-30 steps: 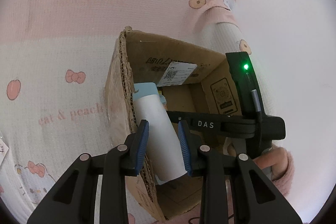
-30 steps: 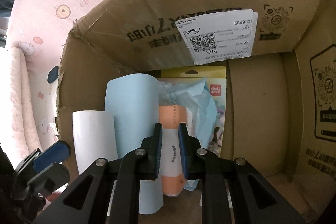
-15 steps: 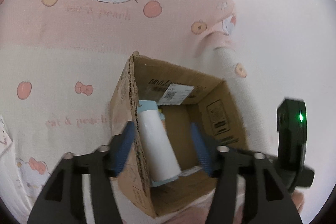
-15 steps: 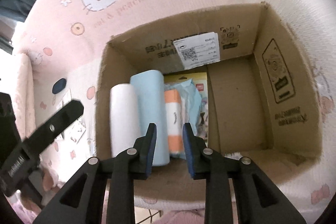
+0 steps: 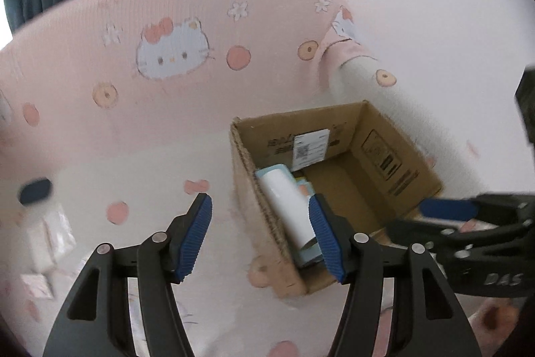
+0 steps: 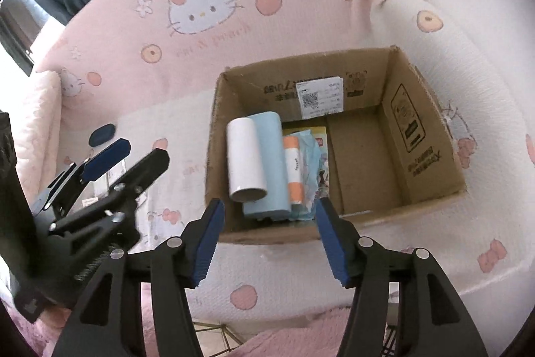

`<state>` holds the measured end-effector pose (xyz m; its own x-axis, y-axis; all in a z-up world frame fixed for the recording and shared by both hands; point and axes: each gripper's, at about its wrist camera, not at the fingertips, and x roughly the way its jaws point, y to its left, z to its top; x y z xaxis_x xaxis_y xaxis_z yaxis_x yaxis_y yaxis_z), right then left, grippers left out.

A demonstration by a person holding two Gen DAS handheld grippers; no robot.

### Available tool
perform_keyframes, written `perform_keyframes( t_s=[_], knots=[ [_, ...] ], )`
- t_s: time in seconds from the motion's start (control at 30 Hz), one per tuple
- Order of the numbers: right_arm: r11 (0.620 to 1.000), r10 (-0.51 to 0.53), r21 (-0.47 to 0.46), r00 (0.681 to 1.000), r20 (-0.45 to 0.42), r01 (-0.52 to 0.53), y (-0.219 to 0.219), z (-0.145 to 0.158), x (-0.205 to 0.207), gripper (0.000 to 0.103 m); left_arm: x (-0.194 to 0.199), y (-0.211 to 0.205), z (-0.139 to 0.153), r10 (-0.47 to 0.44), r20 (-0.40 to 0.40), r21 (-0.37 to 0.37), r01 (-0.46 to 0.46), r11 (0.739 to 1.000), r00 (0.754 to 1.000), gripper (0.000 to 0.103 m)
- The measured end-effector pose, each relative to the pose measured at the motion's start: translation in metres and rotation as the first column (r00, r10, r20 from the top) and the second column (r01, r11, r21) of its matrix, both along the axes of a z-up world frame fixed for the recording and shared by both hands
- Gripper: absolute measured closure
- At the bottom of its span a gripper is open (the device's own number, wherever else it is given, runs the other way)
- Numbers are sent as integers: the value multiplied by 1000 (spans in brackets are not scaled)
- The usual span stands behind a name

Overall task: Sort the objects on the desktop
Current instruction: 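Open the left gripper and withdraw it from the box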

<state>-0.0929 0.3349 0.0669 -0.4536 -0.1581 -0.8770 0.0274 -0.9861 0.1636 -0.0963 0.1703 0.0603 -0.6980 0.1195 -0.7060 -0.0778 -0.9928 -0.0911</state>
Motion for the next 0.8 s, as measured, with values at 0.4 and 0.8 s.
perform_keyframes(
  t_s=[0.4, 0.8],
  knots=[
    [999, -21, 43, 999, -45, 23, -15, 17, 40, 40, 23, 0, 6, -46, 6, -83, 46, 995, 999, 37],
    [994, -50, 99, 998, -24, 53, -12, 8, 54, 39, 35, -4, 7, -58, 73, -40, 61, 997, 996, 37]
  ],
)
